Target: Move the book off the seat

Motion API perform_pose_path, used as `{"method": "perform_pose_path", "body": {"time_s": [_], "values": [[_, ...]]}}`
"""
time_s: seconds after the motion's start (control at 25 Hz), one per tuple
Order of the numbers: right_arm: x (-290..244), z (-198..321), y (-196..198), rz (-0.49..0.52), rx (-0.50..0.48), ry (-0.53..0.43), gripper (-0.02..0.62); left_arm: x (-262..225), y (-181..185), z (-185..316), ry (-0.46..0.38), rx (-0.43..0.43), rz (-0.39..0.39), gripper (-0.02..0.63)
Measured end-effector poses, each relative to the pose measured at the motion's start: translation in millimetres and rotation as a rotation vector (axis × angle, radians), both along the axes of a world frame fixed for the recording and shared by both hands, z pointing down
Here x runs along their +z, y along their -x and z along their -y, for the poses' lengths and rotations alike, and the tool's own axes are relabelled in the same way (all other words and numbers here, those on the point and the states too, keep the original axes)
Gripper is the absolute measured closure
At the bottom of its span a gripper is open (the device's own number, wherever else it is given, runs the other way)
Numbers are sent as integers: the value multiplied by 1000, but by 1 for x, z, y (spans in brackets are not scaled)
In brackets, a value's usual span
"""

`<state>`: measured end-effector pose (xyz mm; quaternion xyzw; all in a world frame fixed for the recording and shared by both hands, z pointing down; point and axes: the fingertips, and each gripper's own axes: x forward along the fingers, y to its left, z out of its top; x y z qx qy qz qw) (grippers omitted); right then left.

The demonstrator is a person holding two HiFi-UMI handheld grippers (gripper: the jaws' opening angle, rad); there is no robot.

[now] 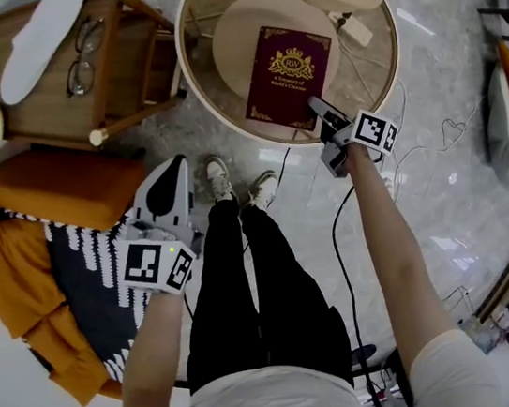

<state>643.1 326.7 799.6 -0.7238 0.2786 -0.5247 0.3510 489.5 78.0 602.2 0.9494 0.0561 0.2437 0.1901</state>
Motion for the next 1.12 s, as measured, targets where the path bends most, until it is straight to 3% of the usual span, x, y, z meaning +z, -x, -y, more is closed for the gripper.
{"method": "perform_pose_path", "body": {"time_s": [0.92, 1.12], "values": [[6, 1, -1, -24, 18, 88, 362, 5, 1, 12, 13, 19, 4, 589], [7, -3, -3, -54, 3, 165, 299, 5, -1, 12, 15, 27, 1, 589]]}}
